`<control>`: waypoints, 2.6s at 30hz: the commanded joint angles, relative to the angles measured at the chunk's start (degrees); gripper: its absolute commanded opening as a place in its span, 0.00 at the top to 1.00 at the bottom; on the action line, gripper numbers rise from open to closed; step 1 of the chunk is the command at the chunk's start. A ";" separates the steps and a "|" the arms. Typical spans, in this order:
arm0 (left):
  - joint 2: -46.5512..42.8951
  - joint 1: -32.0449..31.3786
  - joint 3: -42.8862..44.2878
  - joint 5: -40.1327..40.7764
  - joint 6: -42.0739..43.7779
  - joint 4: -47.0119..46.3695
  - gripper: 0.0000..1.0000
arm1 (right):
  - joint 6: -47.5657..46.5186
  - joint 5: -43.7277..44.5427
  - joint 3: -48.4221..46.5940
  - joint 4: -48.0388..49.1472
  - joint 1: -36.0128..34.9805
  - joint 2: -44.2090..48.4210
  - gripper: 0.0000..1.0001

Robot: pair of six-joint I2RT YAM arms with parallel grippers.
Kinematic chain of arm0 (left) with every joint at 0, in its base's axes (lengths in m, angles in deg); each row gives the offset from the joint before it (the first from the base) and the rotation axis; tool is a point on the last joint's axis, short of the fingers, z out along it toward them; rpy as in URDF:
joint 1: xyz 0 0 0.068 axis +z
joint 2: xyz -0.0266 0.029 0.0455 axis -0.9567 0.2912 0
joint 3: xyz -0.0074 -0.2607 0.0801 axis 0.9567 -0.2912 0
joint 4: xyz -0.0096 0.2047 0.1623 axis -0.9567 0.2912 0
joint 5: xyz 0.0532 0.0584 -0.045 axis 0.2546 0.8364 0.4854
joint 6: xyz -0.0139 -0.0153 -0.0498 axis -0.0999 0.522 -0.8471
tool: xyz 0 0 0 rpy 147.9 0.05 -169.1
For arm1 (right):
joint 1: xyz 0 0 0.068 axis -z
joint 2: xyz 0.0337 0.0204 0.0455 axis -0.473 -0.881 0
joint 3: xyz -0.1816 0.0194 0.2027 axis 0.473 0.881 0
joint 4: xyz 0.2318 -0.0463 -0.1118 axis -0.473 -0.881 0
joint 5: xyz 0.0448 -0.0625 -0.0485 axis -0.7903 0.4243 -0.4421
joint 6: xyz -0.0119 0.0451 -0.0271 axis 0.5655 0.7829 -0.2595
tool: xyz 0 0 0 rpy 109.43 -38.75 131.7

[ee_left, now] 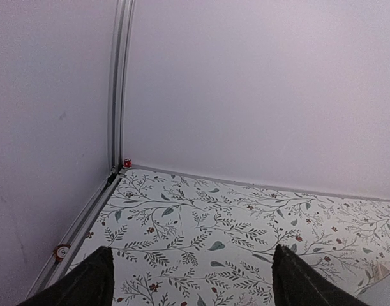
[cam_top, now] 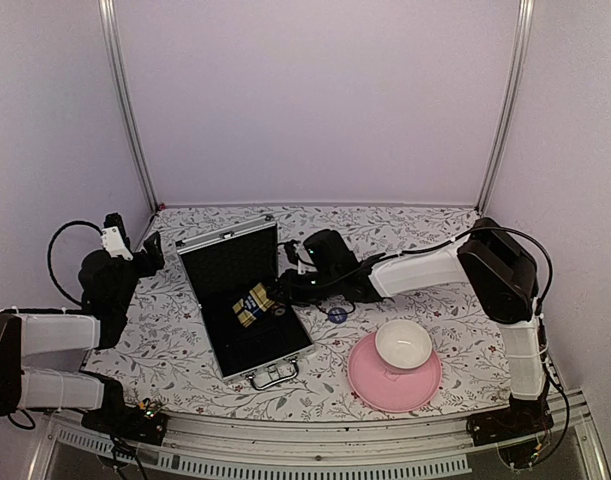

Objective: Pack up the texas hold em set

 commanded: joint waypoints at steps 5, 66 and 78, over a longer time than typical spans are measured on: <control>0.09 0.26 0.74 -0.51 0.59 -0.44 0.14 | -0.66 -3.10 -1.94 1.42 -0.62 -2.26 0.76; 0.00 0.26 0.70 -0.51 0.62 -0.44 0.15 | -7.31 8.73 -3.47 -5.63 -5.71 1.81 0.70; 0.00 0.27 0.74 -0.49 0.62 -0.50 0.15 | -7.25 9.39 -6.82 -7.09 -5.77 -1.45 0.71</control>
